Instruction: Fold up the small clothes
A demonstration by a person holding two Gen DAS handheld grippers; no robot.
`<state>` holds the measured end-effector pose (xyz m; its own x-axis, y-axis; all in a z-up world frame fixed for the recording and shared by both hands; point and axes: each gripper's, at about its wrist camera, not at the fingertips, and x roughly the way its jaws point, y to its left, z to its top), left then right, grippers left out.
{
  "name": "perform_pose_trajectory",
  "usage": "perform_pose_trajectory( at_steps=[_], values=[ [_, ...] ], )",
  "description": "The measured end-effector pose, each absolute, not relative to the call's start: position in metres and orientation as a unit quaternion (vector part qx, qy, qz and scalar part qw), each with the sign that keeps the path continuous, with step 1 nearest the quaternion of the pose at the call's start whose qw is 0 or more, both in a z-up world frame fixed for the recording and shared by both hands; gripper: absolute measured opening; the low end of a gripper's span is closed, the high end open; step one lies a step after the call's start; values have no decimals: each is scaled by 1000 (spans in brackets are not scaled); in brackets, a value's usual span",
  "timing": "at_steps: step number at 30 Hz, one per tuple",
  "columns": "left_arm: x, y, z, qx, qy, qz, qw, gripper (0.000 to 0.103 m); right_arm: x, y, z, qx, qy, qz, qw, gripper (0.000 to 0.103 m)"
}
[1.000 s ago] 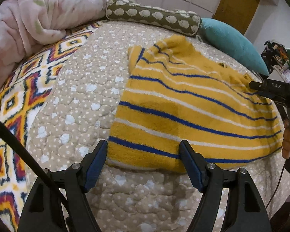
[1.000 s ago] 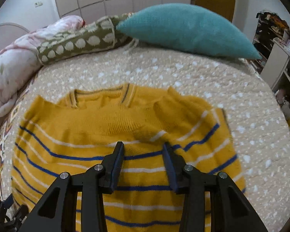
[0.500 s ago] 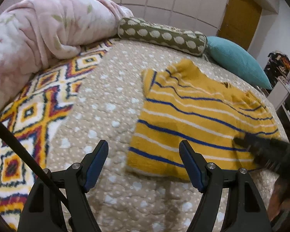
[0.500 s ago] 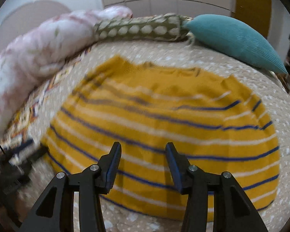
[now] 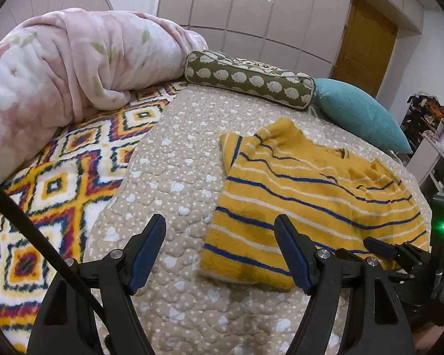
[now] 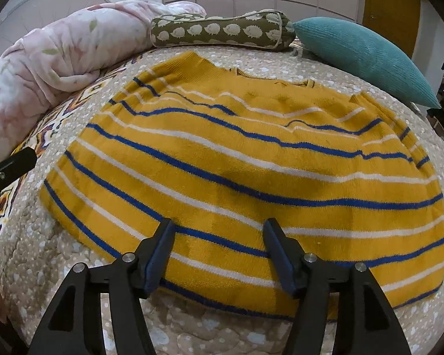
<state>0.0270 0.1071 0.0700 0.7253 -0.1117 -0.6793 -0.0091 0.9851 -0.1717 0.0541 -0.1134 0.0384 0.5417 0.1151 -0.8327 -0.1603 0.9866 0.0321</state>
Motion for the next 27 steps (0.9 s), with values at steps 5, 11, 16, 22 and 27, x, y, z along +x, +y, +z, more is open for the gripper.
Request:
perform_pose_trajectory(
  at_steps=[5,11,16,22,27],
  values=[
    [26,106,71,-86,366,-33,926,74,52,-113,38,-30,465,77,881,71],
    [27,105,70,-86,368,-34,925,74,51,-112,36,-33,460,77,884,74],
    [28,105,68,-84,371,-35,924,74,51,-112,36,-33,459,79,884,75],
    [31,103,64,-86,381,-35,920,74,52,-112,35,-31,457,82,885,78],
    [33,102,63,-87,382,-35,919,74,51,-113,34,-25,454,85,886,80]
  ],
)
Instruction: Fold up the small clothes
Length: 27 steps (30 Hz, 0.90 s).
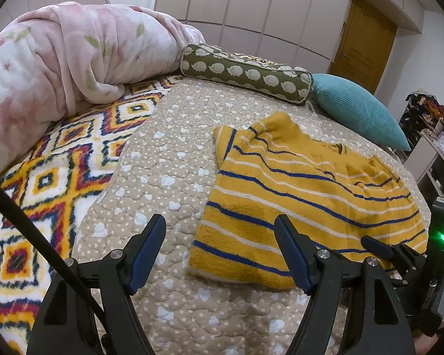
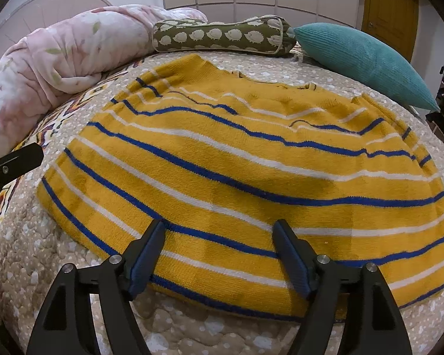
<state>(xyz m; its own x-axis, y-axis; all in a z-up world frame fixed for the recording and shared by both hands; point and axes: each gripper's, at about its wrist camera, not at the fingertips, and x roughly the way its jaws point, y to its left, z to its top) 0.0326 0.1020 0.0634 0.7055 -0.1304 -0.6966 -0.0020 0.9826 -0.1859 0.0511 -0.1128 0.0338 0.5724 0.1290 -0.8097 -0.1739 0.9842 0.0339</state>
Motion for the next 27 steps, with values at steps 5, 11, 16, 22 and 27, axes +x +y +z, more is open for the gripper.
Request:
perform_pose_trajectory(
  at_steps=[5,11,16,22,27],
  values=[
    [37,96,59,-89,394,-42,914,74,50,-117,36,-10,452,91,887,80],
    [44,72,57,-88,402,-59,909,74,44,-147,55,33,446,93,890,81],
    [46,40,59,-65,398,-88,911,74,66,-197,76,61,430,60,899,81],
    [57,-1,33,-36,432,-126,892,74,125,-256,70,102,446,3,889,80],
    [55,-16,21,10,434,-125,892,82,146,-298,65,113,459,-49,880,79]
  ],
)
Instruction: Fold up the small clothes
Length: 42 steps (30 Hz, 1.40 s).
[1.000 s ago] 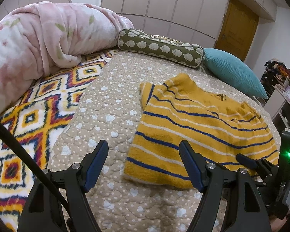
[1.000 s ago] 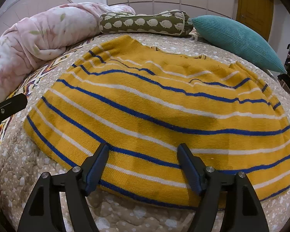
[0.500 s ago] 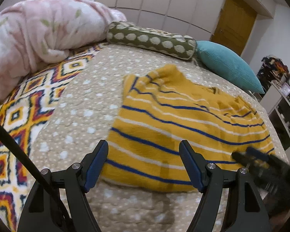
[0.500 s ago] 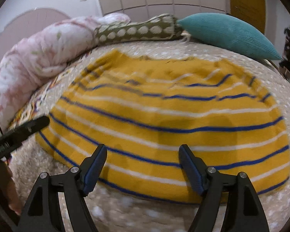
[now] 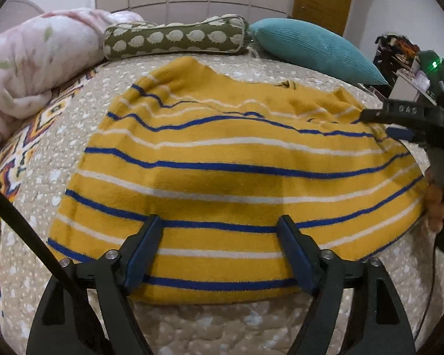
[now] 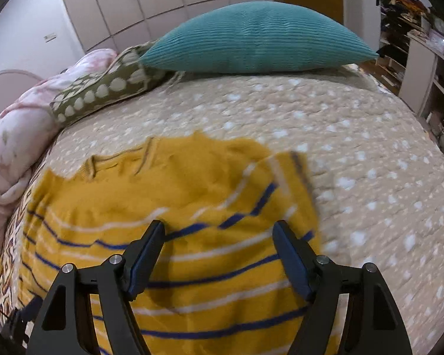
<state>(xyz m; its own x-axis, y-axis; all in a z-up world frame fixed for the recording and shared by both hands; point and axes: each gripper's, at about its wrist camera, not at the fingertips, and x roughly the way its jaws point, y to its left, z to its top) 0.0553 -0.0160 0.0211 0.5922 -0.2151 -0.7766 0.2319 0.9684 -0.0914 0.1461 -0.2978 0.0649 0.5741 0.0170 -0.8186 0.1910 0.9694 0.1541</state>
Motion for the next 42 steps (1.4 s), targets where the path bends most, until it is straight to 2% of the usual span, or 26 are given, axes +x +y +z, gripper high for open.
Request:
perform_pose_trajectory(
  at_steps=[3,8,15,19,28,29,30,31,32,35,42],
  values=[
    [56,-14,20,4,434,-128,892,82,133,-314,80,111,443,-66,887,79],
    [46,-3,30,-15,431,-147,890,82,63,-371,110,233,393,-33,889,81],
    [31,30,56,-68,409,-153,897,82,-26,-403,71,355,397,-14,847,82],
    [32,57,66,-96,392,-132,905,82,-36,-387,51,381,395,6,836,82],
    [42,106,66,-144,388,-86,906,82,6,-353,34,396,388,2,832,83],
    [42,108,66,-147,388,-84,906,82,13,-351,33,400,385,-2,832,80],
    [43,112,66,-151,387,-82,906,82,16,-352,34,401,384,-4,832,61],
    [44,115,66,-154,386,-79,906,82,24,-350,32,405,388,-5,828,35],
    [45,120,66,-159,385,-74,906,82,29,-351,31,410,395,-4,822,28],
    [46,136,68,-171,379,-58,907,82,40,-344,45,384,400,-17,832,22],
    [48,187,66,-225,369,-13,902,82,72,-233,124,156,395,20,905,19]
  ],
)
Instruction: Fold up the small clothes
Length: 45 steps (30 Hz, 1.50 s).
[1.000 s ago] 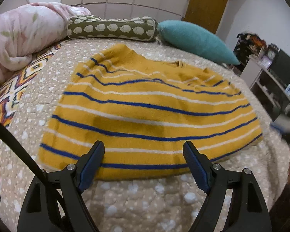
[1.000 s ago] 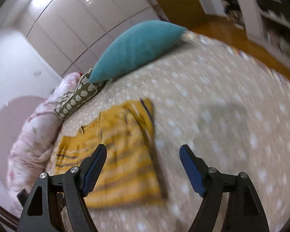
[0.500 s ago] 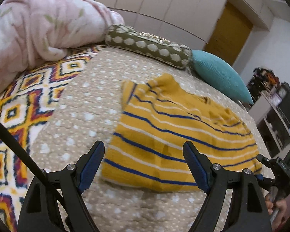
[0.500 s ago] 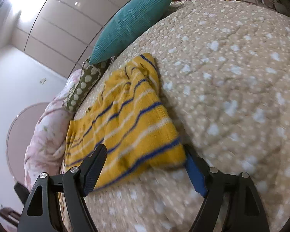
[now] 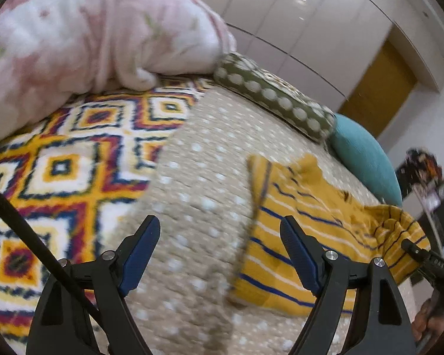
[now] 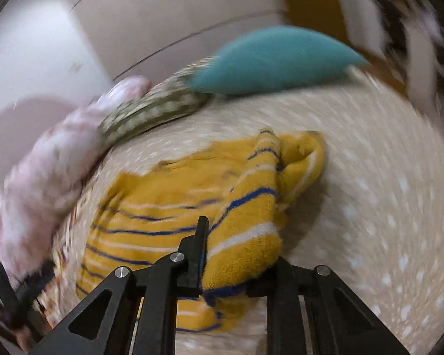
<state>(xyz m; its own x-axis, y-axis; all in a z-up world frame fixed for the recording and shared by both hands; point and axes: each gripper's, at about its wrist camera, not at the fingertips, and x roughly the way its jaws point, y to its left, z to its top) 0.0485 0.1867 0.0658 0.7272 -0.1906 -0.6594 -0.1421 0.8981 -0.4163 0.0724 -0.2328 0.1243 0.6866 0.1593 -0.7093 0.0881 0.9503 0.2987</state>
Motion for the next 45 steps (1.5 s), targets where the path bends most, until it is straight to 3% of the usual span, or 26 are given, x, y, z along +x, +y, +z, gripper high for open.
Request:
perform_pose_trajectory(
  at_steps=[5,14,29,32,34,36,43,45],
  values=[
    [48,223,64,-256,360,18,897,82,93,-131,135,67,406,84,907,18],
    [51,263,55,-296,366,38,882,82,90,1,80,-51,448,174,876,17],
    [52,264,57,-293,358,48,885,82,73,34,68,-53,455,231,858,17],
    [53,257,60,-288,355,37,889,82,76,33,52,-33,472,252,844,33],
    [55,251,62,-281,355,30,891,82,70,30,57,-26,469,273,840,56],
    [56,243,64,-273,356,18,893,82,61,28,66,-27,469,295,832,64],
    [61,205,63,-256,372,-54,891,82,34,-35,109,13,445,295,845,64],
    [63,190,61,-250,377,-77,889,82,46,-55,121,26,435,264,861,57]
  ],
)
